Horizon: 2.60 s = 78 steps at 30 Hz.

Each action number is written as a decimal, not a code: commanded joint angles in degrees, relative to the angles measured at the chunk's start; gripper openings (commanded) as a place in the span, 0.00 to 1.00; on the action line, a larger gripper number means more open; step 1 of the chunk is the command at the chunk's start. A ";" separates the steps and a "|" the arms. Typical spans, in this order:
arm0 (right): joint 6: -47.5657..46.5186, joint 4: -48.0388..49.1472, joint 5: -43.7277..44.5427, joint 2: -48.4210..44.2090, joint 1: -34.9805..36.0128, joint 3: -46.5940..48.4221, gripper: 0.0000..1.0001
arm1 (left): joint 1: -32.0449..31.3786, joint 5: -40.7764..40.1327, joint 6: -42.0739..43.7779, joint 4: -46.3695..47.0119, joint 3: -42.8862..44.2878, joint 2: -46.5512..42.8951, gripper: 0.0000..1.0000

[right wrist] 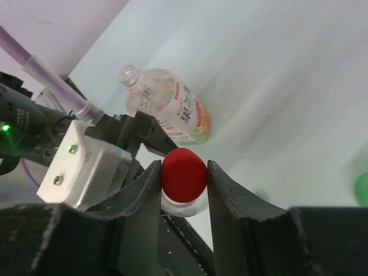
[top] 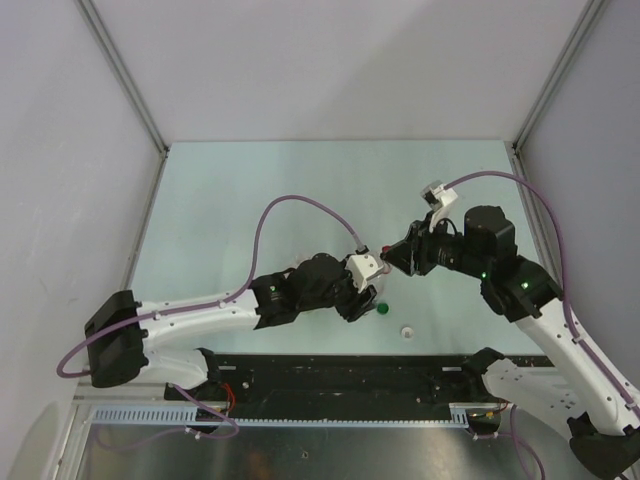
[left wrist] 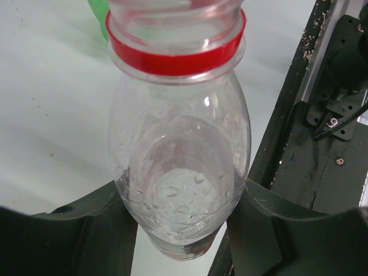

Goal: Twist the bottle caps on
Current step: Screw the bottle cap onto the plastic bottle.

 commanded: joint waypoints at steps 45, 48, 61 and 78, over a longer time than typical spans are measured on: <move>-0.85 -1.44 2.62 -6.45 1.70 0.88 0.27 | -0.35 1.48 4.86 3.60 -6.35 -13.81 0.45; 0.02 -0.87 -1.98 -9.31 0.97 0.91 0.29 | -0.42 2.69 5.77 4.01 -7.19 -14.35 0.45; 0.95 -1.25 -4.52 -7.34 0.14 0.88 0.31 | -0.35 10.91 7.95 6.70 -7.77 -14.93 0.44; -3.92 -2.90 -9.93 -7.03 -0.08 0.92 0.33 | -0.31 12.15 4.12 5.19 -6.29 -17.04 0.40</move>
